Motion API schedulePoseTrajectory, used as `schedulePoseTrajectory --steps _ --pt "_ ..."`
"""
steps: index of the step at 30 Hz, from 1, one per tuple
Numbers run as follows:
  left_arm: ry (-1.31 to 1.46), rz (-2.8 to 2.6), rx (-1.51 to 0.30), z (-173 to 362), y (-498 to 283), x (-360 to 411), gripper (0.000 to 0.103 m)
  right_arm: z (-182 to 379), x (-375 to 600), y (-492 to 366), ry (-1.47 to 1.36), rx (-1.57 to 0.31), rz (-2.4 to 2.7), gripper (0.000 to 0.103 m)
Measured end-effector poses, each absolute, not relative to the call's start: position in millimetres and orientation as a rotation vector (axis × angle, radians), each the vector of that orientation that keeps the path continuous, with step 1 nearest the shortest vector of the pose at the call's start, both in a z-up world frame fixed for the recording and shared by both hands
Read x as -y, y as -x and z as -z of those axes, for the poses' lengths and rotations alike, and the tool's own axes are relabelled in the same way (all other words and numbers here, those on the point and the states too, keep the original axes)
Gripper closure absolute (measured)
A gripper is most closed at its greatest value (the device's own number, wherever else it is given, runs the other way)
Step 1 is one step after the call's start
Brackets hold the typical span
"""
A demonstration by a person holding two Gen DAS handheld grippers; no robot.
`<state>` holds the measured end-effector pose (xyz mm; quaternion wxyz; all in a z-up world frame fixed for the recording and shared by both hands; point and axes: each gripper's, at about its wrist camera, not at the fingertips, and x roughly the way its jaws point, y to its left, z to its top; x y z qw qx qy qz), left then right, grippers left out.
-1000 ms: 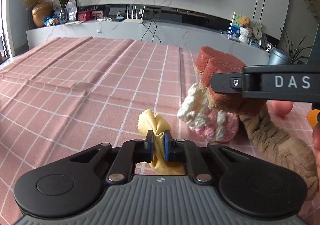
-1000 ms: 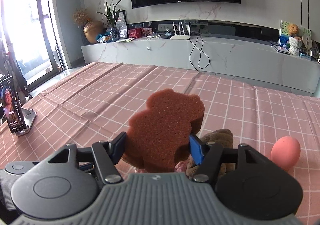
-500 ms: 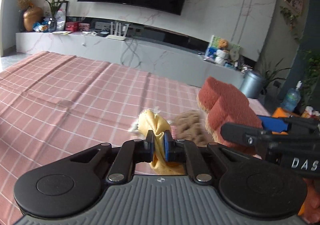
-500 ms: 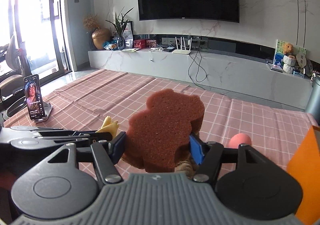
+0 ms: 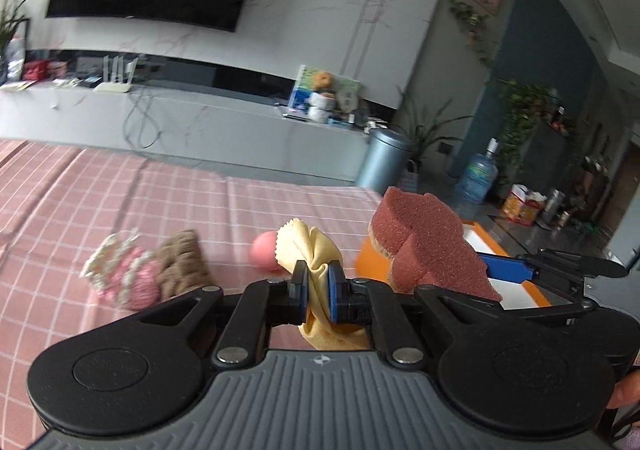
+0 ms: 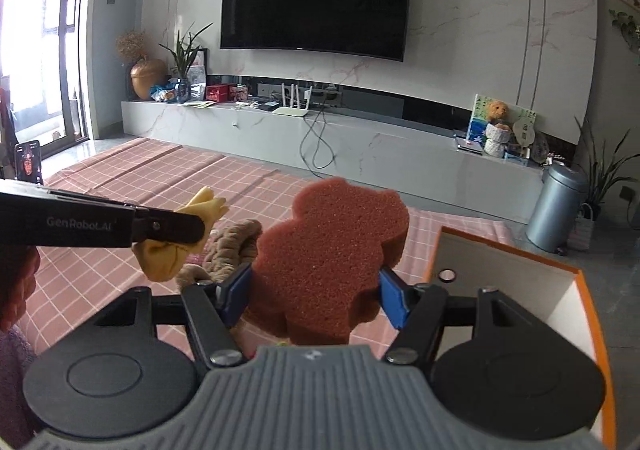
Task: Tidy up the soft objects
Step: 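Carry the yellow cloth and brown sponge over the orange box with both tools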
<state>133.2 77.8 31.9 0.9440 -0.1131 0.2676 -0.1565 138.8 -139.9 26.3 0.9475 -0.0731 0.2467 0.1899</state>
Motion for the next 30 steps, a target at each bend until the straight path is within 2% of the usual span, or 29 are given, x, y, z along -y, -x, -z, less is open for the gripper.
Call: schedulePoseTrajectory --steps 10,20,30 --pt "0.16 0.517 -0.561 -40.6 -151.0 5.8 0.092 -35.7 231.0 -131.6 0.154 -0.541 -0.278 0.037" --pt "0.052 0.633 -0.591 -42.4 -192.3 74.3 0.092 -26.7 312.5 -169.2 0.063 -0.651 -0.216 0.037" --pt "-0.117 0.722 -0.723 -13.7 -214.9 129.1 0.092 12.2 307.4 -206.5 0.186 -0.811 -0.246 0.037"
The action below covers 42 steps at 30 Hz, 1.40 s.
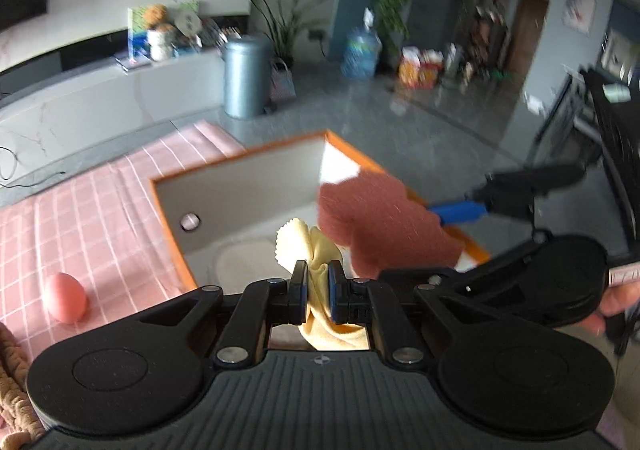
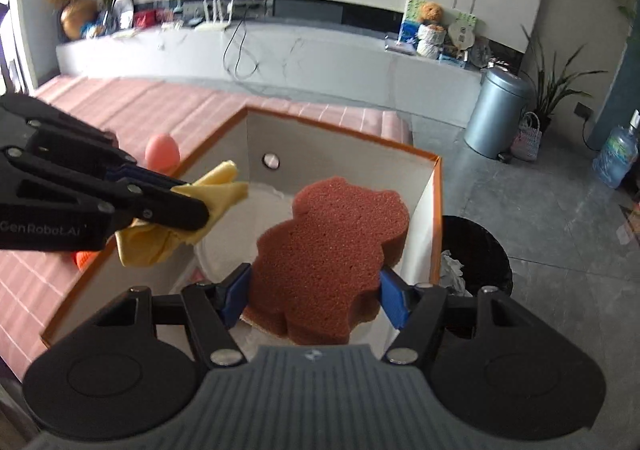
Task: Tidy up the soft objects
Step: 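Carry the yellow cloth and brown sponge over the orange box with both tools, then open both tools to drop the cloth and sponge into the box, then move both tools back toward the brown headband on the table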
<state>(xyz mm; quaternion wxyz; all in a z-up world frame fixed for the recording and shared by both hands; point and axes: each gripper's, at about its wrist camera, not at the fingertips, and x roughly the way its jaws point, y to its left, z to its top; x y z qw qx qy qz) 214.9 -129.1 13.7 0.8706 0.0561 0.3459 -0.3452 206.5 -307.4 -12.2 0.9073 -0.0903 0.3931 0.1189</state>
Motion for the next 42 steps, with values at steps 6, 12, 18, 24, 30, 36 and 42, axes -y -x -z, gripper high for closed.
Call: schedulePoseTrajectory --steps 6,12,18,24,30,36,42 --pt "-0.291 0.785 -0.793 13.1 -202.8 148.1 0.091 30.8 308.1 -210.7 0.229 -0.916 -0.284 0.036" --pt "-0.43 0.79 -0.882 28.5 -198.9 160.0 0.087 41.5 303.1 -218.5 0.268 -0.992 -0.296 0.035" --pt "-0.496 0.761 -0.921 32.6 -199.1 165.5 0.08 43.2 297.5 -213.4 0.294 -0.998 -0.292 0.031" --pt "-0.515 0.746 -0.939 31.8 -203.3 167.7 0.057 42.3 294.1 -206.1 0.35 -0.987 -0.298 0.027" --pt "-0.552 0.734 -0.895 29.5 -200.2 170.7 0.032 36.3 290.0 -197.0 0.438 -0.958 -0.289 0.016" --pt "-0.502 0.739 -0.872 18.8 -198.0 165.2 0.032 26.0 295.1 -191.6 0.444 -0.943 -0.271 0.012" --pt "-0.423 0.729 -0.816 2.2 -191.4 154.3 0.032 14.9 295.2 -176.1 0.406 -0.893 -0.254 0.008"
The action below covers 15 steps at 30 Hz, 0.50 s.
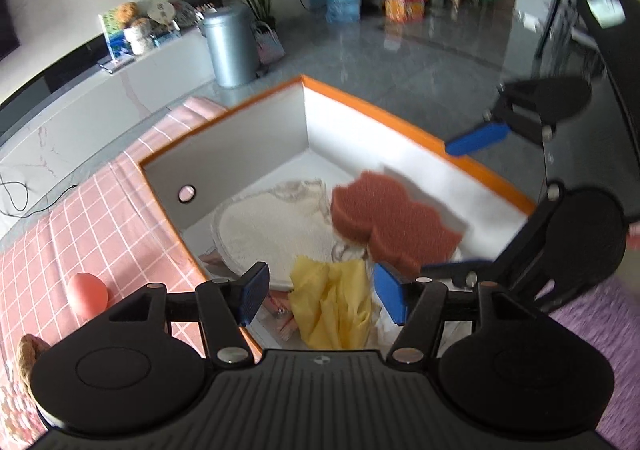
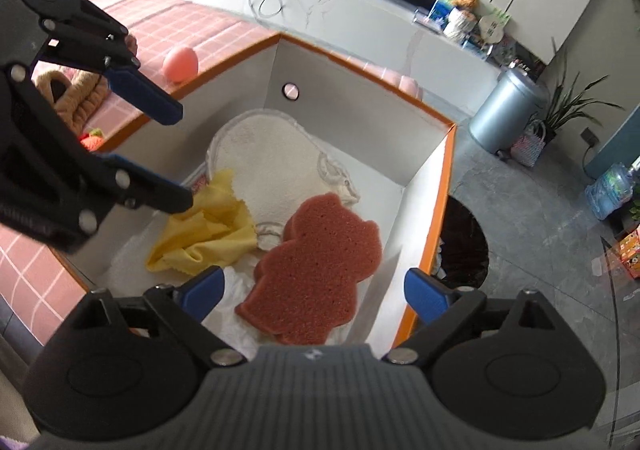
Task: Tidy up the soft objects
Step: 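Move both tools back toward the brown headband on the table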
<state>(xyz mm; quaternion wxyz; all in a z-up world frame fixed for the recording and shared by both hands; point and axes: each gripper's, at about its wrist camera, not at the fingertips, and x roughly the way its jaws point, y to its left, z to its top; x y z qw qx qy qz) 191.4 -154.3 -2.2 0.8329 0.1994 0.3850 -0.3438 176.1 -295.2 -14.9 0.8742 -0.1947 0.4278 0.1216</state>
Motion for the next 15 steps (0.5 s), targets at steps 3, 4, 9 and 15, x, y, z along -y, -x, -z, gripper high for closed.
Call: schedulePoseTrajectory --steps 3,4,9,15 --pt "-0.357 0.724 -0.776 -6.6 -187.4 144.3 0.032 9.1 292.4 -168.0 0.381 -0.866 -0.247 0.008" --pt "-0.34 0.721 -0.764 -8.9 -185.4 140.9 0.032 6.7 291.1 -165.0 0.367 -0.855 -0.246 0.008" --pt "-0.258 0.7 -0.688 -19.9 -172.6 120.7 0.032 -6.3 283.5 -151.8 0.303 -0.782 -0.229 0.007" --pt "-0.128 0.663 -0.615 -29.4 -158.9 89.7 0.032 -15.0 265.0 -134.3 0.202 -0.682 -0.193 0.007"
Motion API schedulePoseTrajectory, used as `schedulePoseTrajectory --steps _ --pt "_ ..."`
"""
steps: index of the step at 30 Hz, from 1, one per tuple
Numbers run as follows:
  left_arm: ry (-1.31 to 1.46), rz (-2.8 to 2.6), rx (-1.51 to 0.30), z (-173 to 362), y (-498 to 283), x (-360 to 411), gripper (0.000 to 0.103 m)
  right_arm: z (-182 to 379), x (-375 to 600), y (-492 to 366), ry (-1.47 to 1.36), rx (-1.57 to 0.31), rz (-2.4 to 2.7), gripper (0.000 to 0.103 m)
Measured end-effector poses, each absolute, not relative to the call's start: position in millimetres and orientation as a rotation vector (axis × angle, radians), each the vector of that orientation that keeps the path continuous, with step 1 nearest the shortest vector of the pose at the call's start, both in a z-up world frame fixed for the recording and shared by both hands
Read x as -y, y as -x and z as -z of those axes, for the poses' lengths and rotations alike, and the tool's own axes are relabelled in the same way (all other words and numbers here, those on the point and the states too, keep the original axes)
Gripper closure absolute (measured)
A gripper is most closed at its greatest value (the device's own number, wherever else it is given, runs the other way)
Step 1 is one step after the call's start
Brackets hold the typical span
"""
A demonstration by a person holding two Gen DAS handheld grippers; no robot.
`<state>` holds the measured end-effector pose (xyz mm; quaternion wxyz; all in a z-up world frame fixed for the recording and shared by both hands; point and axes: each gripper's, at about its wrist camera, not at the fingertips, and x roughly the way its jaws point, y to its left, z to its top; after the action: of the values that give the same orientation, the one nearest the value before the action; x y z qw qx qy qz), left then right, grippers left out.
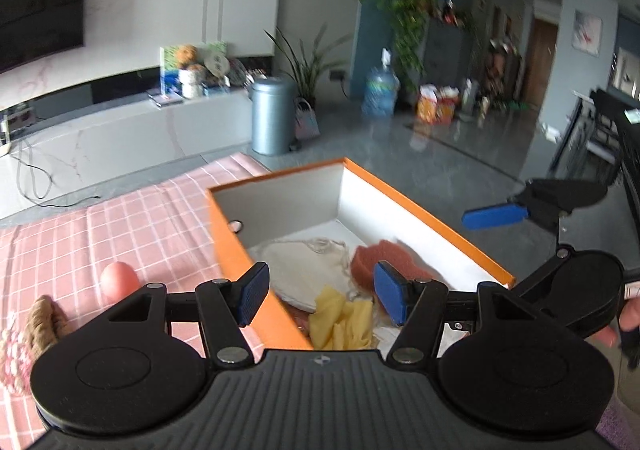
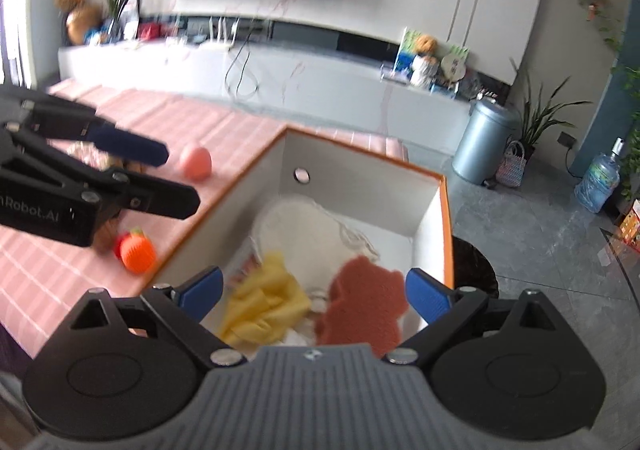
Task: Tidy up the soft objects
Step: 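Move both tools back toward the brown headband on the table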
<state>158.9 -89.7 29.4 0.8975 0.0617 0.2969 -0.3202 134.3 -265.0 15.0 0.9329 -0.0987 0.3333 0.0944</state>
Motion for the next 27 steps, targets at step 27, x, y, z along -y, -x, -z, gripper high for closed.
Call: schedulePoseTrajectory --steps 27 --pt "0.155 0.309 -0.605 14.7 -101.5 -82.4 0.032 33.4 106.5 -103.6 0.102 -0.546 -0.252 0.003"
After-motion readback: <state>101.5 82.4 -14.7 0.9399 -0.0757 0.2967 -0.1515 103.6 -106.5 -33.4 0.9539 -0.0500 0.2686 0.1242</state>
